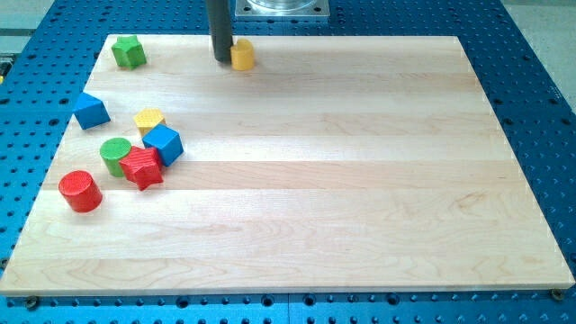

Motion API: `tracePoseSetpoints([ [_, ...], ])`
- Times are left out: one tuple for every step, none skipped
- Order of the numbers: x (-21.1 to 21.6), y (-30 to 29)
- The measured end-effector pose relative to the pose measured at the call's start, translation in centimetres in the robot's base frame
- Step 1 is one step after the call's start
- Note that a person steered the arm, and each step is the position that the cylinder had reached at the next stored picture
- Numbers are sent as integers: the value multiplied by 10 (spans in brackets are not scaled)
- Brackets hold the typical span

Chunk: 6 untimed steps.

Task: Keep the heart at the top center

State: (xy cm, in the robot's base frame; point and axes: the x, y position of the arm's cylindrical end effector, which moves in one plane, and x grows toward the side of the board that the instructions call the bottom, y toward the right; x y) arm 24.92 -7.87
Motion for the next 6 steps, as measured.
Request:
tracePoseSetpoints([
  [6,50],
  [45,53],
  [25,82],
  [10,100],
  [14,116],
  [26,116],
])
